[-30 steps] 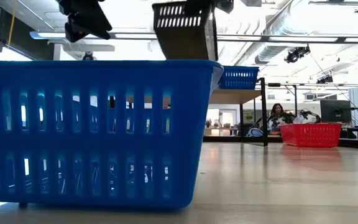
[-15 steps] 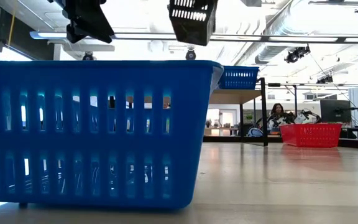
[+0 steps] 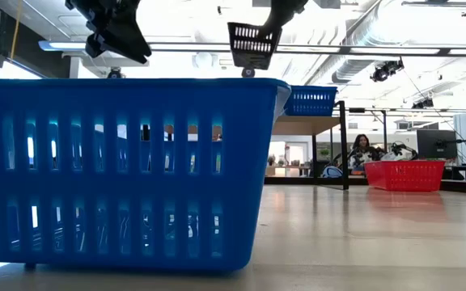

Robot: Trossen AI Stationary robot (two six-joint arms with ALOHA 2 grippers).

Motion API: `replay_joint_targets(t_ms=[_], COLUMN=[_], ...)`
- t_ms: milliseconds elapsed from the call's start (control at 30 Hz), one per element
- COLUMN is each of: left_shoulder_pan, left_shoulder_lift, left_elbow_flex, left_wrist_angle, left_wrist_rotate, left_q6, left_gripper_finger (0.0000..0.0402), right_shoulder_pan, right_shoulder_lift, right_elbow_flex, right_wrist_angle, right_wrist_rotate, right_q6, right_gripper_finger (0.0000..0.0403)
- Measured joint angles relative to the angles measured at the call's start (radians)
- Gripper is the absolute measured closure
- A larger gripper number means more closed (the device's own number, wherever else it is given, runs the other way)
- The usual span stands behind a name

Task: Stack baskets on shelf by color
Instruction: Stack the bottom black bin on top of the black bin on the shelf

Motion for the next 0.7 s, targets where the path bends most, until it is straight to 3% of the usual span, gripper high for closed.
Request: replay_joint_targets(t_ms=[267,700], left_shoulder_pan=[0.035,0.066], left_shoulder_lift=[0.0,0.001], left_elbow_flex=[0.0,0.0], left_wrist_angle=[0.002,0.001], left_wrist_rotate=[-0.004,-0.004], left_q6=[0.0,0.0], left_gripper_finger=[0.0296,0.0296], right_shoulder_pan=[-0.061,-0.07], right_shoulder_lift=[0.045,0.155], right_elbow_flex=[0.0,0.0], right_wrist_angle=[-0.003,0.0], right_wrist_rotate=[-0.07,-0.045], right_q6=[-0.003,-0.02], right_gripper_finger=[0.0403,0.0403])
